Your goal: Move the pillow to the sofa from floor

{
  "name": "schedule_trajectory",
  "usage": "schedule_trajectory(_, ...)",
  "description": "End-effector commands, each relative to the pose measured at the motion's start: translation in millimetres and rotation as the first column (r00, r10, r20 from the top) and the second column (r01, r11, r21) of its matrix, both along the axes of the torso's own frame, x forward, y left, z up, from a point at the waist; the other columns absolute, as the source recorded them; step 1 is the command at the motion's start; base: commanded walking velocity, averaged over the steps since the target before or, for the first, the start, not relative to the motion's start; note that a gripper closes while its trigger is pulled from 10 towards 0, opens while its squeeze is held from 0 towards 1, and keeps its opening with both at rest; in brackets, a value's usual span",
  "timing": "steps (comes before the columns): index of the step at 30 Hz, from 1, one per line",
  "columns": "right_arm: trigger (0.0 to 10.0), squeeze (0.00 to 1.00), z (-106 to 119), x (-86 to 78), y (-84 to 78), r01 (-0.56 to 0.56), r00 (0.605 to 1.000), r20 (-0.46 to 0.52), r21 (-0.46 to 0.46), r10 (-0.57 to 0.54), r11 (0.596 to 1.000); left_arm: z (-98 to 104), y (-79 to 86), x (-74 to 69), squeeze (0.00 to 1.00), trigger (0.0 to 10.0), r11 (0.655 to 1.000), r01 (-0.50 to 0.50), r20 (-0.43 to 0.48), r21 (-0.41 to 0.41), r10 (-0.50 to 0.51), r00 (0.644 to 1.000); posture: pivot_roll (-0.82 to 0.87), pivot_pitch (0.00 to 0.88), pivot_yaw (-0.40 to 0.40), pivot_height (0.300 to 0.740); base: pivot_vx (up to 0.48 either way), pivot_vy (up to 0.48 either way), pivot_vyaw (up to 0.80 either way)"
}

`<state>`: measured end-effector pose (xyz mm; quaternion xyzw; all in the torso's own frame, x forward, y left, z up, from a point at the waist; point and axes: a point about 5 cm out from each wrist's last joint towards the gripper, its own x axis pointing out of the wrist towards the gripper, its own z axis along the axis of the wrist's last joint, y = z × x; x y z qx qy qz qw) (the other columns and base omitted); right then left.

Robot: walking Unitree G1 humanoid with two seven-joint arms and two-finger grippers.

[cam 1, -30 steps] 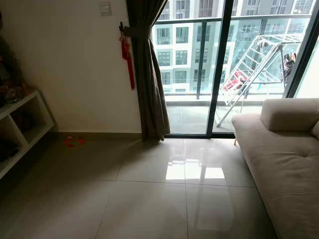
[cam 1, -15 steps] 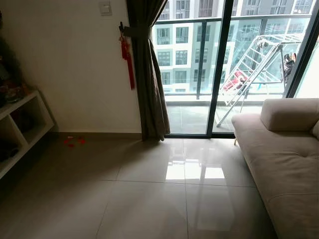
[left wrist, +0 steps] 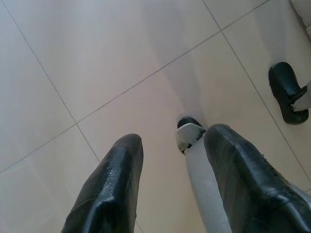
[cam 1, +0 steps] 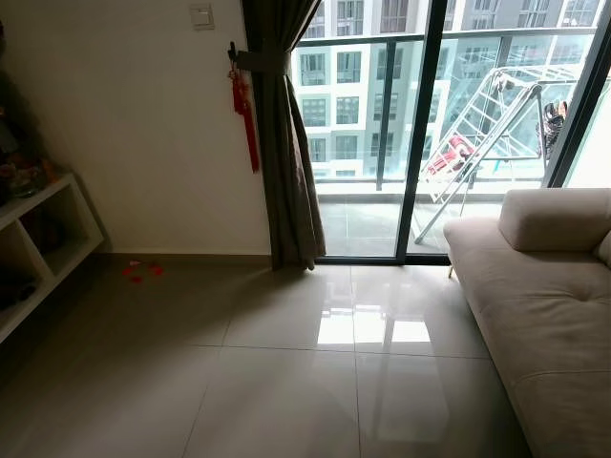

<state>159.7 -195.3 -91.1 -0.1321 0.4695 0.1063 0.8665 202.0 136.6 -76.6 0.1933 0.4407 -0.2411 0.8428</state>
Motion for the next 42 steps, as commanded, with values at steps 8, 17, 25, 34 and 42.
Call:
schedule_trajectory(8, 10.0, 0.00, -4, 2.7, 16.0, 0.198, 0.973, -0.141, 0.125, -0.180, 0.972, -11, -20.3, -18.9, 0.00, 10.0, 0.920, -0.376, -0.294, -0.110, 0.332, 0.896, -0.03, 0.000, -0.003, 0.740, 0.000, 0.000, 0.00)
schedule_trajectory(17, 10.0, 0.00, -3, 4.7, 15.4, 0.214, 0.972, -0.128, 0.125, -0.198, 0.969, -10, -20.8, -17.3, 0.00, 10.0, 0.923, -0.367, -0.284, -0.116, 0.323, 0.903, -0.03, 0.000, 0.001, 0.740, 0.000, 0.000, 0.00)
schedule_trajectory(25, 10.0, 0.00, 8, 25.0, 6.1, 0.232, 0.972, 0.018, 0.093, -0.234, 0.968, -4, -21.0, -5.4, 0.00, 10.0, 0.943, -0.303, -0.143, -0.135, 0.284, 0.948, -0.04, 0.000, 0.002, 0.740, 0.000, 0.000, 0.00)
schedule_trajectory(34, 10.0, 0.00, 51, 76.6, 0.0, 0.208, 0.868, 0.403, 0.233, -0.289, 0.950, 41, -37.9, 57.3, 0.00, 10.0, 0.823, -0.374, 0.081, -0.428, 0.447, 0.891, -0.04, 0.000, -0.001, 0.740, 0.000, 0.000, 0.00)
schedule_trajectory(42, 10.0, 0.00, 69, 85.8, -1.3, 0.138, 0.796, 0.539, 0.283, -0.276, 0.949, 69, -27.6, 83.6, 0.00, 10.0, 0.745, -0.332, 0.217, -0.578, 0.533, 0.818, -0.02, 0.000, -0.003, 0.740, 0.000, 0.000, 0.00)
